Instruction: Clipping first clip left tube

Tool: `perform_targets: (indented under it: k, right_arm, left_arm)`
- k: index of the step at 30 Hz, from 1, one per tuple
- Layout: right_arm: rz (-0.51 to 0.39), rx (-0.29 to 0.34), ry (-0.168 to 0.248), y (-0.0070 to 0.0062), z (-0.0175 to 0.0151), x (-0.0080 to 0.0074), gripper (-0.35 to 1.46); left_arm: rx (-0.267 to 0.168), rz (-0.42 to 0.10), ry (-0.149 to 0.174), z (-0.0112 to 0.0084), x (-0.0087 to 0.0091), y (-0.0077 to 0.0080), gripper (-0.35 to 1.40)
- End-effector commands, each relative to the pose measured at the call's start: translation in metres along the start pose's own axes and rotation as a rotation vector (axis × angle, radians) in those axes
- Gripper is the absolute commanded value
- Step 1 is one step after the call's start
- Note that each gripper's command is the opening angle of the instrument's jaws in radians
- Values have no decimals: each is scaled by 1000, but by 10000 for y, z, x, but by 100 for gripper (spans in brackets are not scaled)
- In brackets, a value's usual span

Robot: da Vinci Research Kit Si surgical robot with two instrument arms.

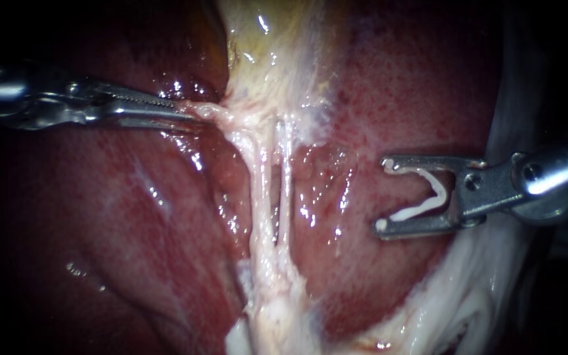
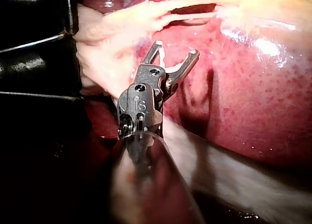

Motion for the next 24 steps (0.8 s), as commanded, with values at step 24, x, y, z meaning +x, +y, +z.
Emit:
perform_targets:
  k: [24]
  right_arm:
    - [15,136,40,-17,30,17,49]
  left_arm:
    - [13,58,53,-85,79,4,-35]
